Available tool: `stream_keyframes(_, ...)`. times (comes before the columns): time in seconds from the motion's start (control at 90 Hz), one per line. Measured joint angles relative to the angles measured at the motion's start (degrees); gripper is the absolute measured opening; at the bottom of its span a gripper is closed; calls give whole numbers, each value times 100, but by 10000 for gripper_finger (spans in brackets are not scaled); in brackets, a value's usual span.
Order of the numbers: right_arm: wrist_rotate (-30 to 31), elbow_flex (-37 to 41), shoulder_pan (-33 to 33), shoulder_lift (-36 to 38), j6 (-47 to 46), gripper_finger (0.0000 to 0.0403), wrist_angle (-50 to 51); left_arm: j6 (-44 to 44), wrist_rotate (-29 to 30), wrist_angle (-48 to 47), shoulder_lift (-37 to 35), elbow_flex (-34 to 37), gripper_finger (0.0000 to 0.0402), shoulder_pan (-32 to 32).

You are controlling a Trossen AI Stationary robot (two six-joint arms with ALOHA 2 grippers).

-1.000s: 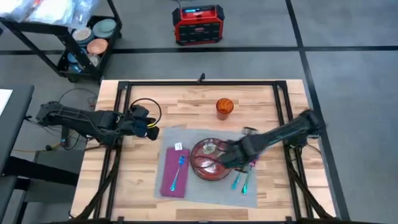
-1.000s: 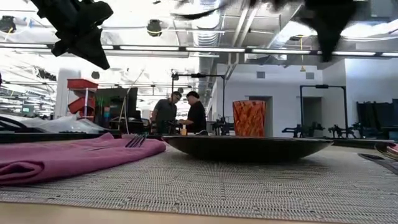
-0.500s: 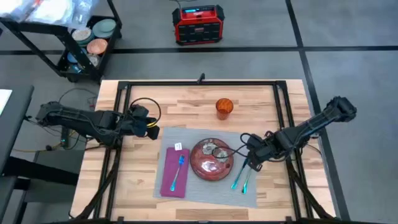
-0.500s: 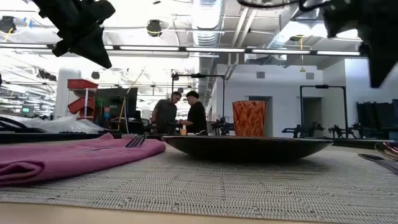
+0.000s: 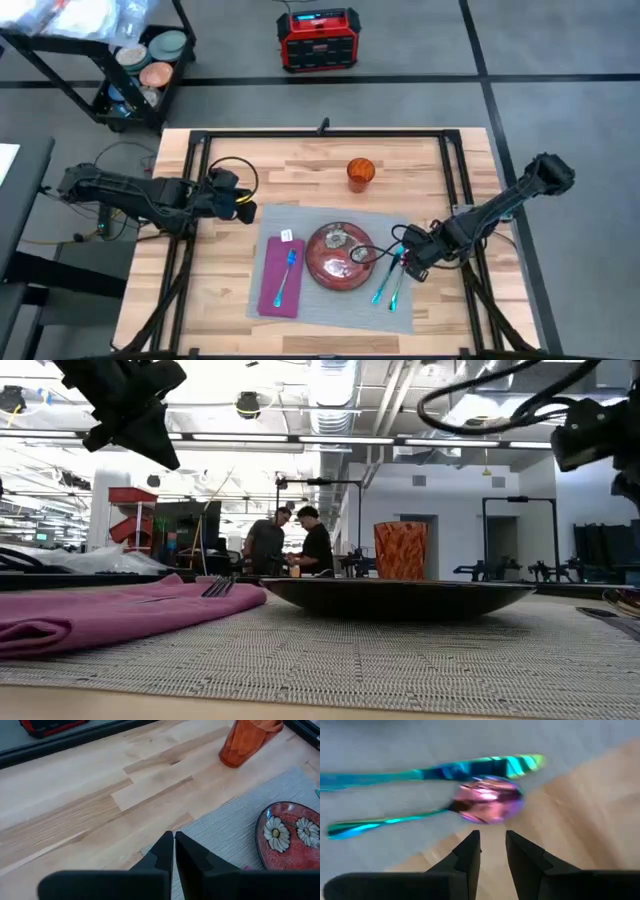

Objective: Set table place
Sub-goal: Adjust the blue table knife

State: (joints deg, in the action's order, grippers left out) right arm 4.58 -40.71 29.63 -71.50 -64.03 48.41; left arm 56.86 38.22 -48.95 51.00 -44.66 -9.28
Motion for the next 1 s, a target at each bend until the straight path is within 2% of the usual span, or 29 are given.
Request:
stream_keyframes(0.422,-81,562,-367,0,365,81,-350,-2,24,-2,0,0,0,0)
stream_keyframes(0.811,-80,612,-876,-2,927,81,-538,61,24,-4,0,0,0,0)
stream_keyframes(1.0,-240,612,-1037,-3,1175,61,-650,144,22,-4,0,0,0,0)
